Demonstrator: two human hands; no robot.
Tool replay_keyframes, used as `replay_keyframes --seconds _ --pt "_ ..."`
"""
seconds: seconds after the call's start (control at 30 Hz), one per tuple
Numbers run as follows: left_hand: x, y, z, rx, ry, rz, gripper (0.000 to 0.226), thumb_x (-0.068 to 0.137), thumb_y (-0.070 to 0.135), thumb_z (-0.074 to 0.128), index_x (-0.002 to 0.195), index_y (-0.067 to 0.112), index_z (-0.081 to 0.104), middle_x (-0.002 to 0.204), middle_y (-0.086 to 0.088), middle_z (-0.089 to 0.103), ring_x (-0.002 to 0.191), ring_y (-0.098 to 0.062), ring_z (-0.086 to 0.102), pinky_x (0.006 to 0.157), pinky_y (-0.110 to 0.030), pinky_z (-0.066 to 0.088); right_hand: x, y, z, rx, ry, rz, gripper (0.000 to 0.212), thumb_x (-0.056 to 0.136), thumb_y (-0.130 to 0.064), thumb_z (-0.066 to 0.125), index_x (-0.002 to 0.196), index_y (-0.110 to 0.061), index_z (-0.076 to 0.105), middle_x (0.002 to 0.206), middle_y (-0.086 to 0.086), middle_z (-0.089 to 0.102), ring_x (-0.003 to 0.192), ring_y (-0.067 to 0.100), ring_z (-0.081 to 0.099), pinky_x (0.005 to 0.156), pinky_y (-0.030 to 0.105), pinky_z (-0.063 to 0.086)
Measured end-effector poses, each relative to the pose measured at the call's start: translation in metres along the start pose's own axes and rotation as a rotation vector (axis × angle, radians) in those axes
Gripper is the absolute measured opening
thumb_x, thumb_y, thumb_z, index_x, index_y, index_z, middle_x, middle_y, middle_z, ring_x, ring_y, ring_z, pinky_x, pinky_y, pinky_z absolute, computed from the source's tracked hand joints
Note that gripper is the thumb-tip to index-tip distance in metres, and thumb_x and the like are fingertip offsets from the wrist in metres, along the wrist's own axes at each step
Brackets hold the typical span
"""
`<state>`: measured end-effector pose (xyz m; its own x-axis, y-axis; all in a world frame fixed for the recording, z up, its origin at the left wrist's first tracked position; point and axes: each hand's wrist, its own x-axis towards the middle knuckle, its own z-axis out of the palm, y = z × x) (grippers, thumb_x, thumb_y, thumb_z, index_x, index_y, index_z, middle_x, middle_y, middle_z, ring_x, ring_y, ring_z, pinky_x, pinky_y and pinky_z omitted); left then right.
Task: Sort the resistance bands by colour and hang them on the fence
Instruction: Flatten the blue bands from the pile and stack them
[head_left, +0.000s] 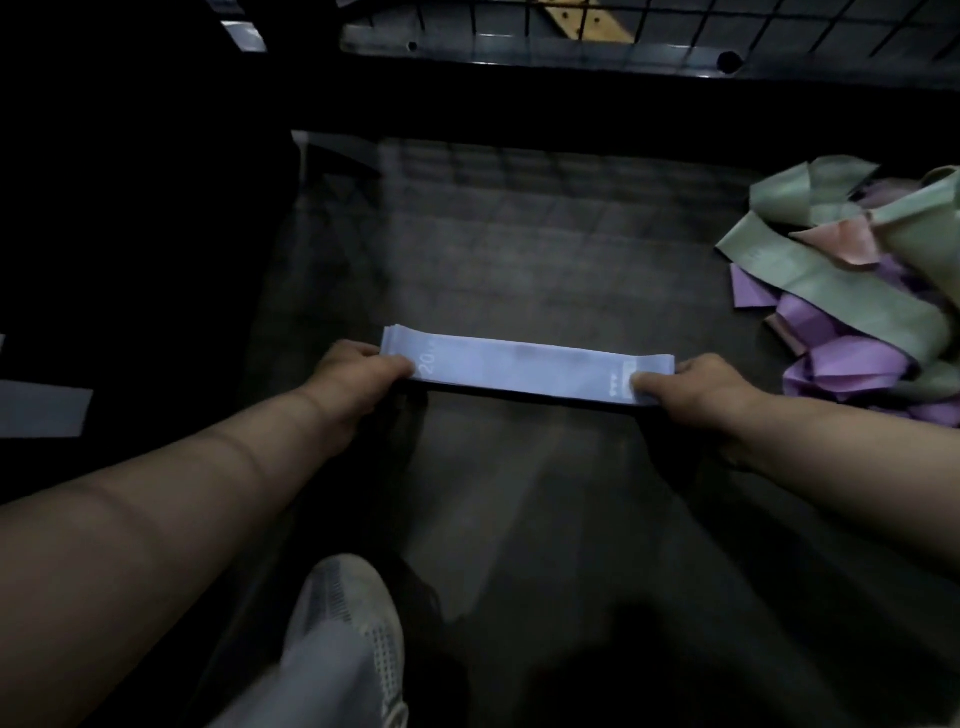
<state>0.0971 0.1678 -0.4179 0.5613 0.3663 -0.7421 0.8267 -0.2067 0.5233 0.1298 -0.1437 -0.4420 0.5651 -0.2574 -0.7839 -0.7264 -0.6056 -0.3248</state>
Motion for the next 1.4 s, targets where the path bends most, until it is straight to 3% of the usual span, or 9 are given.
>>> replay_keyframes --seconds 0.23,0.53,0.6,0.7,0.97,1.07,1.2,1.3,1.4 --pt "0.003 0.005 0.001 -0.001 -0.011 0.011 0.013 0.09 0.011 0.066 0.103 0.009 0.062 0.08 -0.008 0.063 0.063 -0.016 0.058 0.037 -0.013 0.042 -0.006 -0.002 -0.001 0.056 -0.062 -0.028 0.025 0.087 -0.023 0.071 0.099 -0.001 0.069 0.095 0.022 0.07 0.081 0.036 0.069 0.074 0.044 0.058" --pt "0.014 0.005 0.007 0.1 0.119 0.092 0.018 0.084 0.014 0.071 0.099 0.014 0.06 0.086 -0.005 0.063 0.076 -0.017 0.062 0.073 -0.03 0.053 -0.01 -0.003 0.0 0.027 -0.002 -0.123 0.023 0.087 -0.025 0.071 0.098 -0.005 0.072 0.092 0.015 0.07 0.086 0.031 0.068 0.08 0.04 0.055" --pt "0.015 0.005 0.006 0.033 0.066 0.072 0.025 0.082 0.011 0.07 0.106 0.01 0.063 0.095 -0.012 0.067 0.08 -0.025 0.067 0.069 -0.034 0.057 -0.011 -0.004 -0.002 0.028 -0.006 -0.132 0.02 0.088 -0.025 0.071 0.096 -0.008 0.069 0.089 0.011 0.068 0.085 0.029 0.067 0.08 0.04 0.055" --pt "0.013 0.006 0.003 -0.066 -0.023 0.046 0.017 0.085 0.007 0.066 0.102 0.007 0.066 0.081 -0.01 0.065 0.059 -0.015 0.063 0.052 -0.023 0.05 -0.014 -0.004 -0.004 0.047 -0.022 -0.149 0.015 0.089 -0.024 0.071 0.086 -0.01 0.066 0.079 0.007 0.064 0.072 0.021 0.062 0.067 0.033 0.051" --pt "0.006 0.011 -0.006 -0.339 0.025 -0.028 0.005 0.083 -0.002 0.062 0.086 0.0 0.064 0.081 -0.018 0.063 0.067 -0.026 0.063 0.054 -0.027 0.056 -0.018 -0.015 -0.01 0.14 -0.042 -0.232 0.014 0.088 -0.021 0.073 0.085 -0.012 0.064 0.085 0.012 0.067 0.073 0.024 0.063 0.068 0.039 0.054" --pt "0.008 0.015 -0.012 -0.414 0.062 -0.018 0.007 0.083 -0.005 0.059 0.083 0.0 0.063 0.077 -0.019 0.062 0.064 -0.028 0.063 0.056 -0.031 0.058 -0.015 -0.028 -0.009 0.204 -0.062 -0.211 0.012 0.088 -0.023 0.073 0.085 -0.015 0.064 0.092 0.012 0.068 0.084 0.026 0.066 0.083 0.046 0.056" --pt "0.013 0.012 -0.009 -0.262 0.095 0.023 0.015 0.086 -0.003 0.057 0.077 0.007 0.064 0.077 -0.012 0.063 0.066 -0.021 0.062 0.059 -0.025 0.056 -0.003 -0.036 0.004 0.052 0.001 -0.23 0.015 0.087 -0.025 0.071 0.088 -0.012 0.065 0.093 0.012 0.066 0.079 0.025 0.063 0.07 0.033 0.053" --pt "0.013 0.012 -0.002 -0.184 0.124 0.046 0.017 0.088 -0.001 0.056 0.076 0.008 0.063 0.076 -0.01 0.061 0.064 -0.019 0.06 0.051 -0.02 0.053 0.007 -0.03 0.011 -0.044 0.081 -0.183 0.038 0.084 -0.032 0.07 0.108 -0.004 0.062 0.104 0.013 0.065 0.094 0.03 0.065 0.08 0.034 0.052" --pt "0.015 0.013 0.001 -0.18 0.151 0.027 0.016 0.089 0.001 0.057 0.076 0.01 0.062 0.078 -0.009 0.061 0.067 -0.02 0.061 0.061 -0.026 0.054 0.012 -0.026 0.013 -0.077 0.099 -0.158 0.056 0.08 -0.042 0.069 0.118 -0.002 0.059 0.115 0.016 0.065 0.101 0.031 0.064 0.084 0.033 0.051"
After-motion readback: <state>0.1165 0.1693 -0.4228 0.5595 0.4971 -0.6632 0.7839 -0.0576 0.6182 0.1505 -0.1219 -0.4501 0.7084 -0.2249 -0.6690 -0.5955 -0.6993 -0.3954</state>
